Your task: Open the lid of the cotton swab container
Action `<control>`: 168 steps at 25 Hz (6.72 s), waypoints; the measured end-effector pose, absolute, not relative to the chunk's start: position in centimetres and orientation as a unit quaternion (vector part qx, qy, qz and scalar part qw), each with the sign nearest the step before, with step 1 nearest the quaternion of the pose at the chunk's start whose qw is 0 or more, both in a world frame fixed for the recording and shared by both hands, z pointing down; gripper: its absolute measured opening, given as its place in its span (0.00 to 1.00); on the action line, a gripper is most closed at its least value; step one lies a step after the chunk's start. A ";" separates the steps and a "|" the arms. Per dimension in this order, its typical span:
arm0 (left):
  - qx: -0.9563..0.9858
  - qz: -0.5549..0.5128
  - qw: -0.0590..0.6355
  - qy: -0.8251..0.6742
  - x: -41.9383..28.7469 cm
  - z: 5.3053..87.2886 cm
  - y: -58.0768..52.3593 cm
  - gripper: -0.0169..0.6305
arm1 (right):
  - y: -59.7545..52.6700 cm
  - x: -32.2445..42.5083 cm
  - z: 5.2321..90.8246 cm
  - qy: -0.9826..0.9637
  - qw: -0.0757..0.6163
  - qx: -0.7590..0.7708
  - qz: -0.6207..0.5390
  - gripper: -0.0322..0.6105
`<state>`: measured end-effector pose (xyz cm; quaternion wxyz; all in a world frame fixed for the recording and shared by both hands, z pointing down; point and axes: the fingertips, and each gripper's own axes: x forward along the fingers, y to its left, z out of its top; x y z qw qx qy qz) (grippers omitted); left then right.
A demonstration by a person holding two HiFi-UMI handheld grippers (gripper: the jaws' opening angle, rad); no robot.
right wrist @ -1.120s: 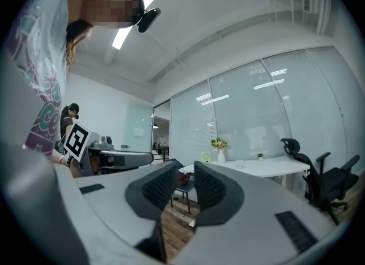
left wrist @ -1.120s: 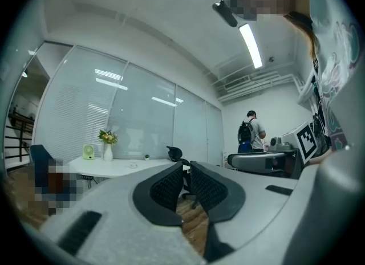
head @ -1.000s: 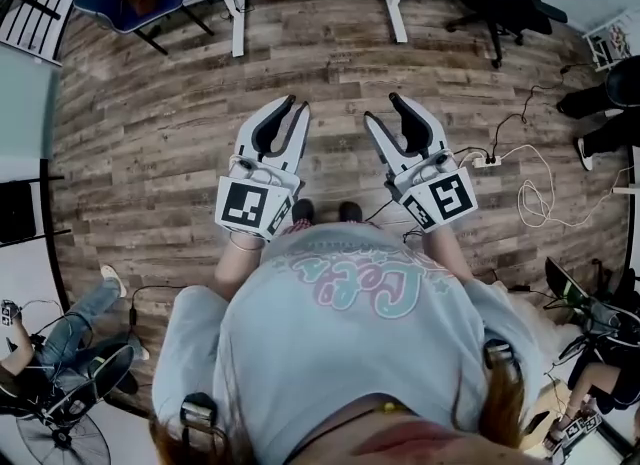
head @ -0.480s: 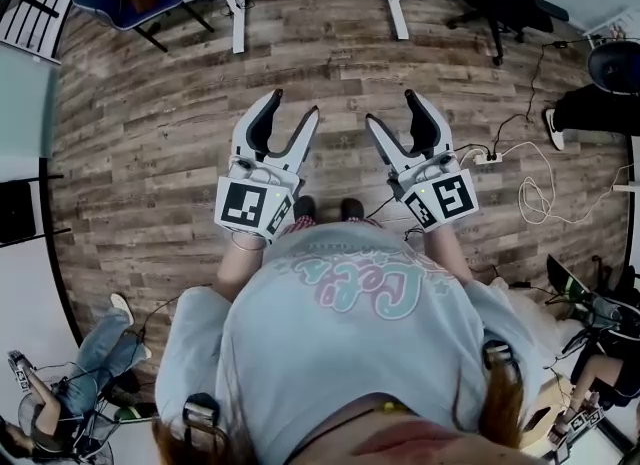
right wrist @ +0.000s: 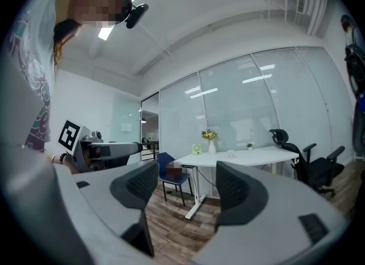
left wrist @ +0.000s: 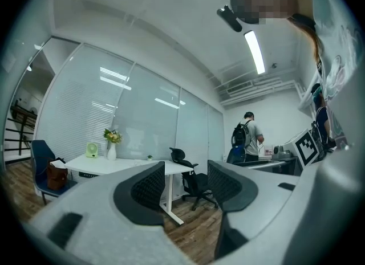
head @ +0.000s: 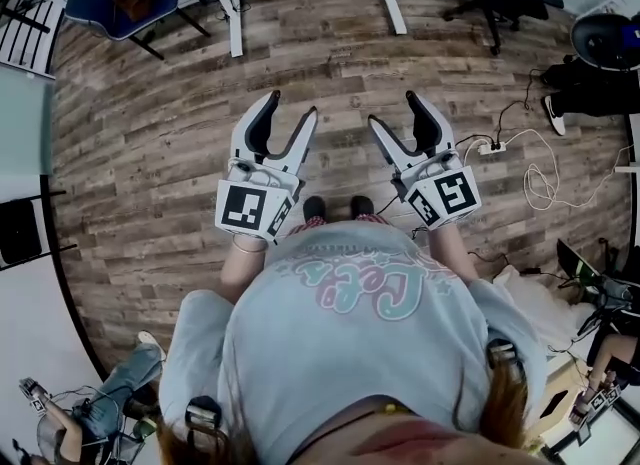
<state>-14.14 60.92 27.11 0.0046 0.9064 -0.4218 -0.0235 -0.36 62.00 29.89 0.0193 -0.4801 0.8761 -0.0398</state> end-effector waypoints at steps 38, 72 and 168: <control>0.888 -0.007 -0.005 -0.460 -10.1 28.0 40.4 0.35 | 39.9 4.0 29.5 0.881 0.026 -0.472 -0.020 0.52; 0.859 -0.009 0.013 -0.512 -4.1 28.5 30.5 0.35 | 29.1 8.2 30.5 0.910 -0.001 -0.413 -0.032 0.52; 0.889 0.029 0.014 -0.457 -7.2 30.5 -20.5 0.35 | -20.2 2.6 32.0 0.910 -0.016 -0.411 -0.060 0.52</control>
